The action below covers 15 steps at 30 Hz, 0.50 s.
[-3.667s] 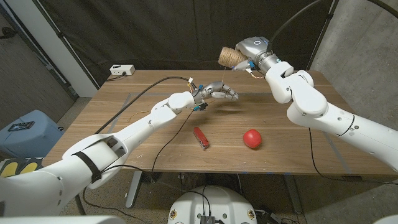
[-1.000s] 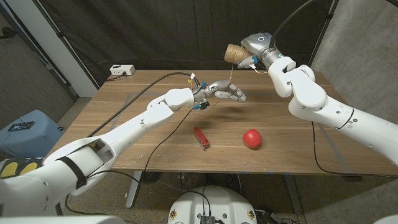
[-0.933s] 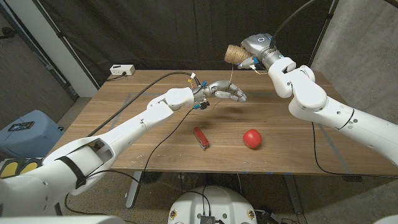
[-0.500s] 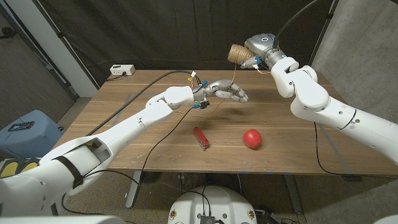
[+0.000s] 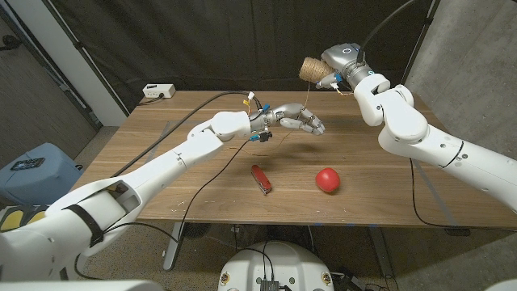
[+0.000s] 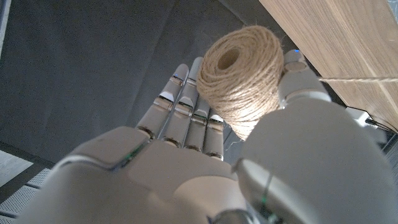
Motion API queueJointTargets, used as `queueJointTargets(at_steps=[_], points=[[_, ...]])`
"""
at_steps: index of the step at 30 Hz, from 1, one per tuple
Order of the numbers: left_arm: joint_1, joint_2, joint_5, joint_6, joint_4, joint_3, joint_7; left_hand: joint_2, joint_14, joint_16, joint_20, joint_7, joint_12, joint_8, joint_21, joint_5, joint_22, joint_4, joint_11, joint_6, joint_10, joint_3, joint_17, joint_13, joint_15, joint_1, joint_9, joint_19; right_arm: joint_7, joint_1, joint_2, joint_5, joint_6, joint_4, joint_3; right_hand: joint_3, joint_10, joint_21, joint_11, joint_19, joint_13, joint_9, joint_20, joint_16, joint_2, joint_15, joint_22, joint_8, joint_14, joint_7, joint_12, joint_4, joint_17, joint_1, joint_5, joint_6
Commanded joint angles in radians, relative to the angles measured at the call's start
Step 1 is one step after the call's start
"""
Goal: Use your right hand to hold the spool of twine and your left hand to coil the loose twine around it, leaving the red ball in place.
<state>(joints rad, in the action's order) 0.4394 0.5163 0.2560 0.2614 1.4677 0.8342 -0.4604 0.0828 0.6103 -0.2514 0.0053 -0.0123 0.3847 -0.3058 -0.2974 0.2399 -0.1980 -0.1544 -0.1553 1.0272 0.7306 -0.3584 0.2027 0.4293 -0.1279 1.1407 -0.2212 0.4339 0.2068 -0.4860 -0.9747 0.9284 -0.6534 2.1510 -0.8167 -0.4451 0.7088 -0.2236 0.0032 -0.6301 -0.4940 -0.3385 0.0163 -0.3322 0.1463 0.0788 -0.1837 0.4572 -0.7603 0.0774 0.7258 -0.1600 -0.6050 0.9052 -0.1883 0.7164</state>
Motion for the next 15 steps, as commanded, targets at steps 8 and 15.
queueJointTargets(at_steps=[8, 15], points=[[-0.011, 0.020, 0.044, 0.014, 0.037, -0.011, -0.069, 0.001, 0.008, 0.004, 0.002, -0.005, 0.001, 0.002, -0.004, 0.004, -0.002, 0.002, 0.004, 0.001, 0.005, 0.003, 0.002, 0.006, 0.005, -0.008, -0.002, 0.002, 0.007, 0.014, 0.020, 0.005, 0.033, -0.039, -0.030, -0.002, 0.061, -0.003, -0.066, -0.005, -0.007, -0.002, 0.004, 0.002, -0.078, 0.110, -0.001, 0.006, -0.009, -0.107, 0.008, 0.005, -0.007, 0.065, -0.004, 0.111], [-0.016, 0.021, 0.056, 0.011, 0.047, -0.017, -0.087, 0.002, 0.010, 0.005, 0.002, -0.004, 0.001, 0.001, -0.005, 0.005, -0.002, 0.002, 0.007, 0.002, 0.005, 0.002, 0.002, 0.007, 0.005, -0.009, -0.004, 0.003, 0.009, 0.013, 0.027, -0.003, 0.029, -0.052, -0.034, 0.000, 0.063, -0.003, -0.066, -0.006, -0.008, -0.002, 0.005, 0.002, -0.079, 0.110, -0.001, 0.006, -0.010, -0.108, 0.008, 0.005, -0.010, 0.065, -0.003, 0.111]])
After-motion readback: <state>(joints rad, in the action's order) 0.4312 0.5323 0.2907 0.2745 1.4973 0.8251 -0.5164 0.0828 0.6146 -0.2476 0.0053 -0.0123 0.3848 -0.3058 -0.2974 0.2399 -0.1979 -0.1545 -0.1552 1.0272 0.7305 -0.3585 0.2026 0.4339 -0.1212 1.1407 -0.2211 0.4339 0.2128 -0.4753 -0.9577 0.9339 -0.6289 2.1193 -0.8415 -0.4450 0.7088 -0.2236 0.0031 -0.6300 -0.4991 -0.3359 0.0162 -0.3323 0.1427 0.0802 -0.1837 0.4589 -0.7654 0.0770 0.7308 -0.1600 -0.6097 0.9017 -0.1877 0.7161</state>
